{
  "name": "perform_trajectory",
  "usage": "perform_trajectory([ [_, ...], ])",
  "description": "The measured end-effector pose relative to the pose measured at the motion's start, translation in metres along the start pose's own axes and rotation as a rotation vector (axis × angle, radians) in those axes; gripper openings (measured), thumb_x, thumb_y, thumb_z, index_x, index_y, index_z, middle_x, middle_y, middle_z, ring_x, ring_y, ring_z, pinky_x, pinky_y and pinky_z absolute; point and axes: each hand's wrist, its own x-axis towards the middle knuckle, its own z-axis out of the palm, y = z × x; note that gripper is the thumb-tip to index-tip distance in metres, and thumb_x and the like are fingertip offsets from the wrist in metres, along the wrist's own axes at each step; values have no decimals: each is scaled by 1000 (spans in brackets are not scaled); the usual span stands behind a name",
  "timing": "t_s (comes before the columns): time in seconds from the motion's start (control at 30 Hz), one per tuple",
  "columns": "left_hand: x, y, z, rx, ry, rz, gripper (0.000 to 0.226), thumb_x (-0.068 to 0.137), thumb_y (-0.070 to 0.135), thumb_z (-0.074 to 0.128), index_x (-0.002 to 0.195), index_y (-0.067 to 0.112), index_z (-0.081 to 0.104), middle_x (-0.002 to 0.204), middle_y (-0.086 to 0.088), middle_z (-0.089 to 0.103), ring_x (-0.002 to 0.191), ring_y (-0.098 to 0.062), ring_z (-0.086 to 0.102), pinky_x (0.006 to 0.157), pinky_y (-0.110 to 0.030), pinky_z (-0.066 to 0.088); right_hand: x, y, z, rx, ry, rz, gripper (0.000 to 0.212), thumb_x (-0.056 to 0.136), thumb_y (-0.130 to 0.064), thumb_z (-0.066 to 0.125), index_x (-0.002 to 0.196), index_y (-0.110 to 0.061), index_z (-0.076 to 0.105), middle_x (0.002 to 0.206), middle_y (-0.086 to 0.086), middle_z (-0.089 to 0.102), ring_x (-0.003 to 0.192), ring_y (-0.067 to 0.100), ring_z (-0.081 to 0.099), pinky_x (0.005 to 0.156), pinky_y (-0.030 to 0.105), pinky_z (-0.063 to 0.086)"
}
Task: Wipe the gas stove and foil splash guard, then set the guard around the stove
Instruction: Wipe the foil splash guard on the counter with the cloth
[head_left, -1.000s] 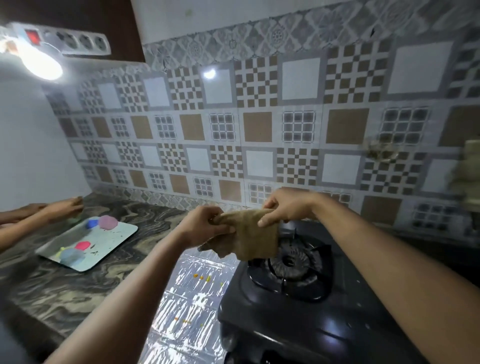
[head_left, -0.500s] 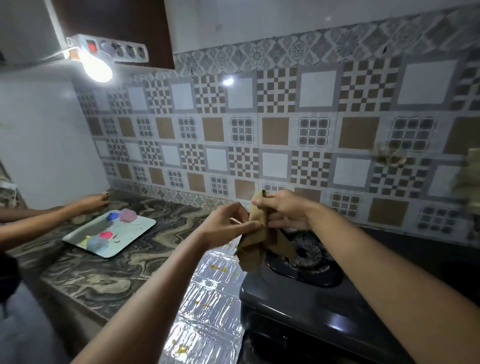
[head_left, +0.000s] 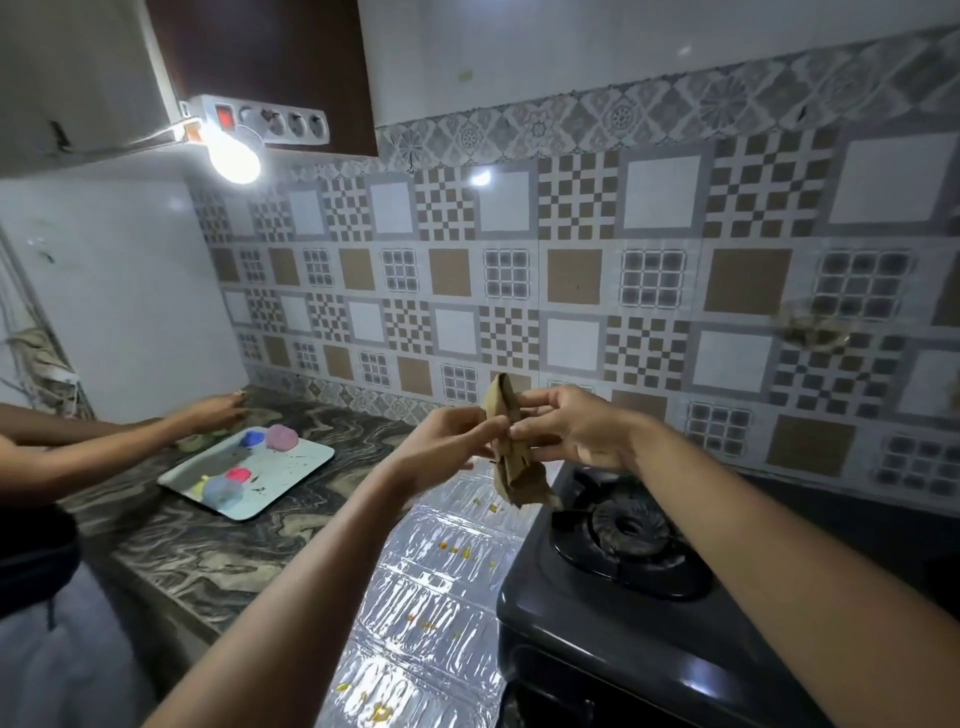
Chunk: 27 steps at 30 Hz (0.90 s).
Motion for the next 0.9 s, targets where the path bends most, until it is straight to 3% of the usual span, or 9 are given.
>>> perform_trajectory([
  [0.1, 1, -4, -11, 100, 57, -9, 24, 100, 23, 54, 94, 7, 71, 88, -6, 75, 84, -16, 71, 92, -51, 55, 3, -10, -8, -122, -42, 48, 36, 88, 9, 66, 123, -2, 67, 103, 13, 73, 90, 23, 71, 77, 31, 59],
  [0.17, -2, -1, -20, 145, 68, -51, 31, 101, 28, 51, 81, 12, 67, 75, 0, 67, 72, -14, 62, 88, -48, 54, 4, -17, -11, -443, 59, 48, 32, 88, 5, 66, 117, -8, 73, 93, 4, 72, 81, 15, 67, 67, 25, 56],
  [0.27, -5, 1, -38, 386, 60, -136, 51, 97, 56, 45, 74, 14, 62, 73, 1, 62, 70, -15, 55, 73, -33, 47, 8, -28, -16, -914, 307, -44, 23, 85, -15, 70, 106, -23, 77, 102, -5, 71, 97, 12, 65, 82, 28, 56],
  [0.4, -5, 2, -54, 507, -162, -278, 50, 85, 65, 56, 98, 19, 70, 96, 4, 70, 92, -16, 66, 97, -40, 50, 12, -52, -12, -921, 284, -176, 18, 85, -20, 69, 99, -28, 77, 102, -10, 70, 98, 7, 64, 83, 27, 54],
  [0.5, -4, 5, -40, 492, -122, -207, 59, 78, 69, 66, 120, 28, 60, 112, 13, 66, 102, -9, 63, 101, -39, 49, 15, -71, 0, -982, 189, -204, 17, 84, -20, 71, 98, -28, 77, 92, -12, 71, 87, 4, 66, 71, 20, 52],
  [0.57, 5, 0, -25, 461, -27, -57, 45, 82, 60, 69, 115, 30, 66, 112, 11, 71, 99, -6, 68, 95, -40, 56, 18, -80, 5, -1049, 138, -193, 19, 84, -15, 71, 99, -26, 77, 89, -11, 72, 84, 4, 67, 68, 18, 51],
  [0.63, 14, -2, -17, 463, 55, 66, 25, 90, 43, 67, 108, 27, 71, 108, 8, 74, 94, -6, 70, 90, -42, 59, 19, -87, 5, -1051, 107, -179, 22, 85, -10, 71, 101, -23, 76, 91, -7, 74, 87, 8, 71, 75, 24, 59],
  [0.8, 26, 9, -12, 365, 130, 59, 62, 73, 55, 80, 122, 29, 52, 116, 7, 61, 100, -12, 65, 84, -33, 57, 12, -100, -13, -997, 35, -187, 28, 85, -3, 70, 108, -19, 75, 97, -4, 77, 93, 9, 73, 83, 27, 59],
  [0.9, 34, 7, -13, 398, 94, 101, 31, 82, 45, 76, 102, 24, 65, 106, 6, 71, 94, -12, 69, 88, -40, 59, 9, -101, -19, -1019, 23, -196, 29, 87, -3, 71, 107, -23, 75, 98, -8, 75, 93, 7, 71, 78, 20, 56],
])
